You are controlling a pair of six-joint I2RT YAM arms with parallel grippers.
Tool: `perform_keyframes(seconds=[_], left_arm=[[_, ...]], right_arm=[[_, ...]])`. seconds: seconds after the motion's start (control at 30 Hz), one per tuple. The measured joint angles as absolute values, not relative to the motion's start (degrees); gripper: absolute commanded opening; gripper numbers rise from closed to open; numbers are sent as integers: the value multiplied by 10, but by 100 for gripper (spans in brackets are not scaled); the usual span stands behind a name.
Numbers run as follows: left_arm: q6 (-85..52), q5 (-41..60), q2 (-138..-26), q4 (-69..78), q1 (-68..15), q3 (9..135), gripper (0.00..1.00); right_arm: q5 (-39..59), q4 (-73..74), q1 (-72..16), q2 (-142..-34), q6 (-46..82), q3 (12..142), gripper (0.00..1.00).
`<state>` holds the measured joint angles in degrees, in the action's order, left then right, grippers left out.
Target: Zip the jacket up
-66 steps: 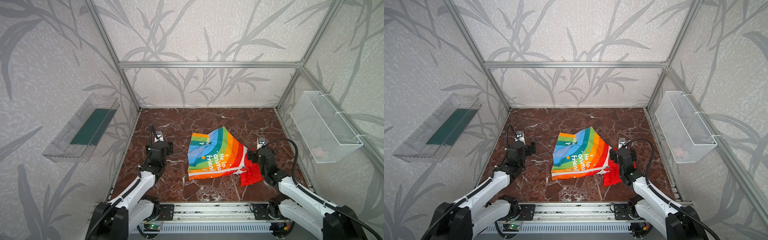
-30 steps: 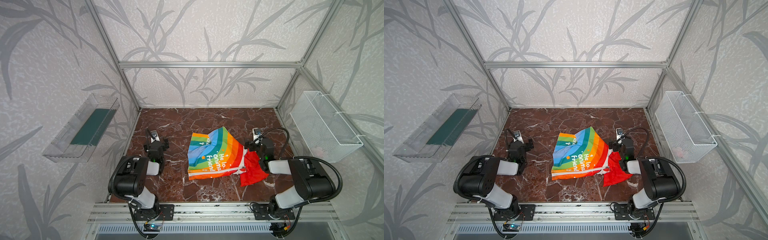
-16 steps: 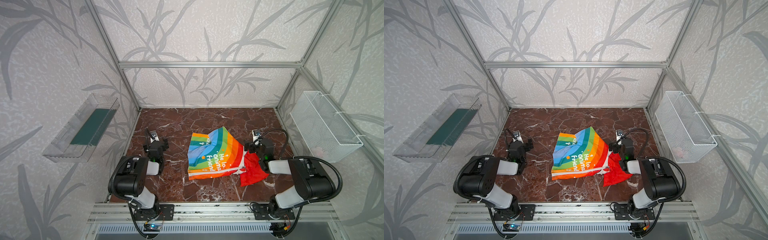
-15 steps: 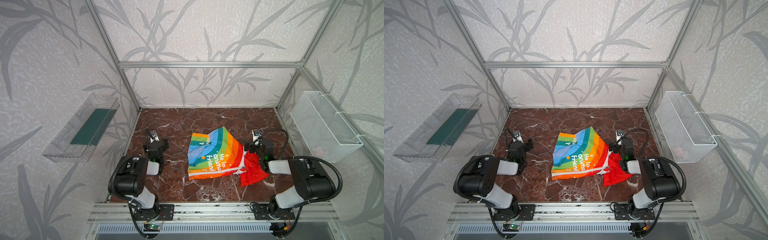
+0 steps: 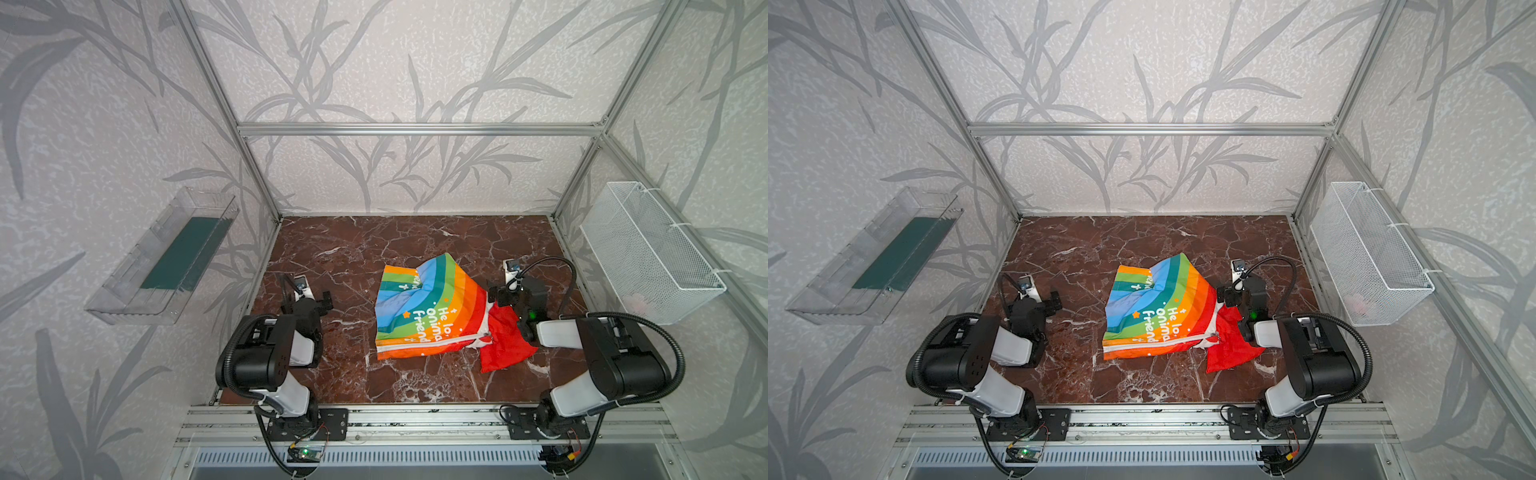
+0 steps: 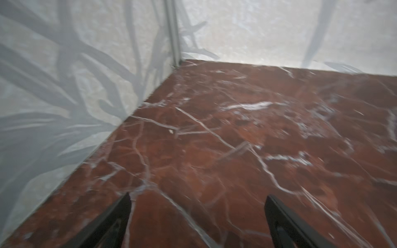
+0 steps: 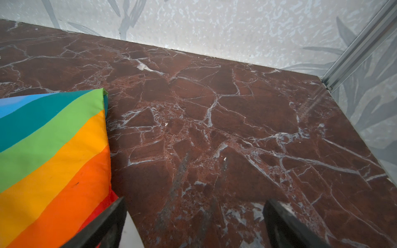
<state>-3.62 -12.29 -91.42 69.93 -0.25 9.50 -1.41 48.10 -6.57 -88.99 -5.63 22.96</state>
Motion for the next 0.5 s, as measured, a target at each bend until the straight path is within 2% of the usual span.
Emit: perform_keyframes(seconds=[0.1, 0.2, 0.3, 0.5], left_arm=[[-31, -76, -911, 714, 43, 95, 99], [-29, -78, -898, 711, 4, 102, 99], [-16, -48, -900, 668, 9, 144, 99], [-21, -71, -901, 598, 12, 208, 99]], right_arm=[[-14, 481, -66, -890, -56, 230, 99], [-14, 481, -66, -890, -56, 230, 99], [-14, 481, -66, -890, -56, 230, 99], [-11, 476, -64, -890, -56, 230, 99]])
